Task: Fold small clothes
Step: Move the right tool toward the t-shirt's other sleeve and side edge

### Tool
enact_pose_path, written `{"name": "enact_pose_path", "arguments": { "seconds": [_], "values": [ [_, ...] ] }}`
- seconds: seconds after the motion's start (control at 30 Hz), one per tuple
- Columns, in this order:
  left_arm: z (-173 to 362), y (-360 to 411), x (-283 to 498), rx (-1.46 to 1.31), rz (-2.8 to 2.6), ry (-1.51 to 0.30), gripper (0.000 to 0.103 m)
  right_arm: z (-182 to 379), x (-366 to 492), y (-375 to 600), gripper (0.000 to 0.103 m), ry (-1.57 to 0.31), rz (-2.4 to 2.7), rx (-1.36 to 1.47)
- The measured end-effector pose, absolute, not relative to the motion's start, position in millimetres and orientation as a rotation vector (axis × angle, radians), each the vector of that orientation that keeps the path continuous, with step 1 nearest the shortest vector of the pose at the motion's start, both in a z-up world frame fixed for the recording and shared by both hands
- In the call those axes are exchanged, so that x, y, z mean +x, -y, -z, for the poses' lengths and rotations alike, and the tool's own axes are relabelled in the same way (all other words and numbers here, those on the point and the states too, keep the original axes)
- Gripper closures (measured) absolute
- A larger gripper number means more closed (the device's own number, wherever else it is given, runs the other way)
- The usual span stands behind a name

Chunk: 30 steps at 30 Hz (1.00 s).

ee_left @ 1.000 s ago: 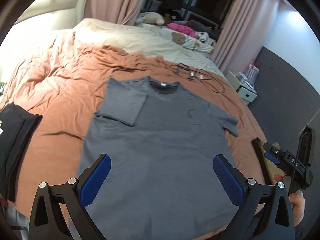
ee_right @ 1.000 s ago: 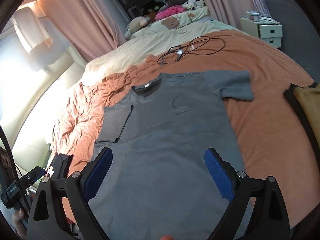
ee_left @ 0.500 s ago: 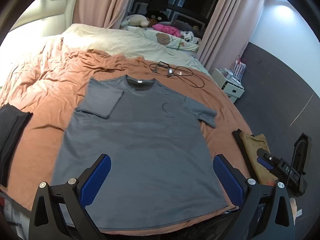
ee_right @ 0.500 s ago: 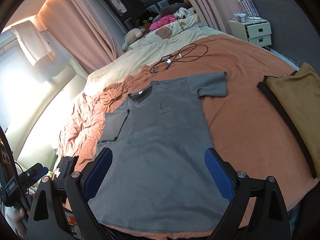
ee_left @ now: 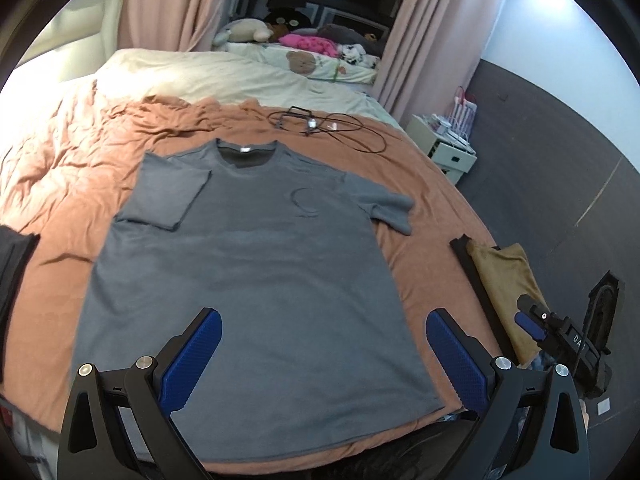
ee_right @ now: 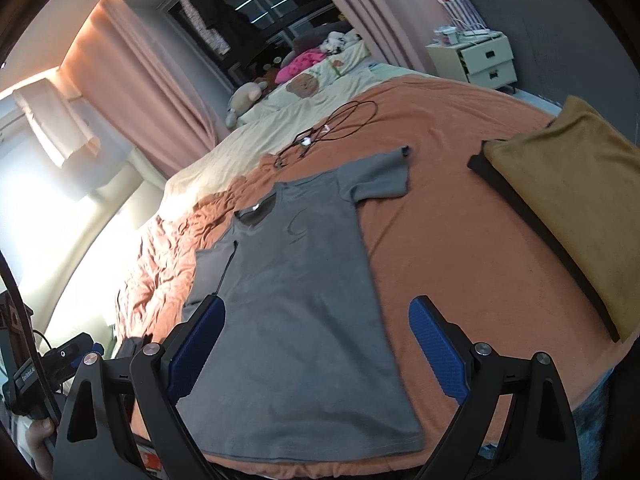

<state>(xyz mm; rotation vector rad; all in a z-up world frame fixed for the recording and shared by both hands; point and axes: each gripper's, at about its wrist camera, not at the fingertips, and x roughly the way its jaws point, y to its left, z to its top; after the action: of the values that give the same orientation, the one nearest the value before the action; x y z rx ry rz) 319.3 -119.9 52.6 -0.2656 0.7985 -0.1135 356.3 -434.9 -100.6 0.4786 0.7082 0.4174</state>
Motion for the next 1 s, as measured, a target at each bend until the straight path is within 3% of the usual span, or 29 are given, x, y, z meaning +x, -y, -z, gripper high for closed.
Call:
{"name": "enact_pose_path", "arguments": {
  "seconds": [0.43, 0.6, 0.67, 0.8, 1.0],
  "values": [
    [-8, 141, 390, -0.275, 0.2, -0.851, 0.001, 131, 413, 460, 0.01, -0.72, -0.361, 0.571],
    [10, 144, 428, -0.284, 0.216, -0.88, 0.008, 146, 446, 461, 0.01, -0.706, -0.35, 0.61],
    [16, 146, 444, -0.287, 0.219, -0.887, 0.016, 152, 461, 460, 0.01, -0.711, -0.349, 0.619],
    [30, 151, 473, -0.284, 0.221, -0.923, 0.028, 168, 490, 455, 0.023, -0.73, -0.356, 0.665],
    [45, 158, 513, -0.261, 0.229, -0.961, 0.035, 194, 536, 450, 0.025, -0.764, -0.358, 0.756]
  ]
}}
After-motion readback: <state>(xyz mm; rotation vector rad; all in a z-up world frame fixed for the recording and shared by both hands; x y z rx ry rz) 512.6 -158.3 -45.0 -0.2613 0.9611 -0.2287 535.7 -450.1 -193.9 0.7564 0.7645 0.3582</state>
